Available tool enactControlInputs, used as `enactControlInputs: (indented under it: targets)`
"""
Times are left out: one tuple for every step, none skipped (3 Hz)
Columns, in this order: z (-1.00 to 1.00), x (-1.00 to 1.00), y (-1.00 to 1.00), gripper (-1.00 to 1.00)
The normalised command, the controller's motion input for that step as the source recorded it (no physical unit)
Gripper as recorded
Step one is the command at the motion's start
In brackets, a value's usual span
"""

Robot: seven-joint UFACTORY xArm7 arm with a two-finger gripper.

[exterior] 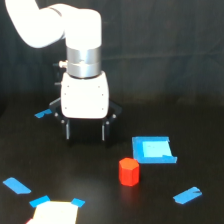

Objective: Pick up the red object from the table

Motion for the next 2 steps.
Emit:
enactControlInputs:
  targets:
    - [-1.0,0.4,-0.34,1.0]
    - [-1.0,1.0,-1.0,0.98]
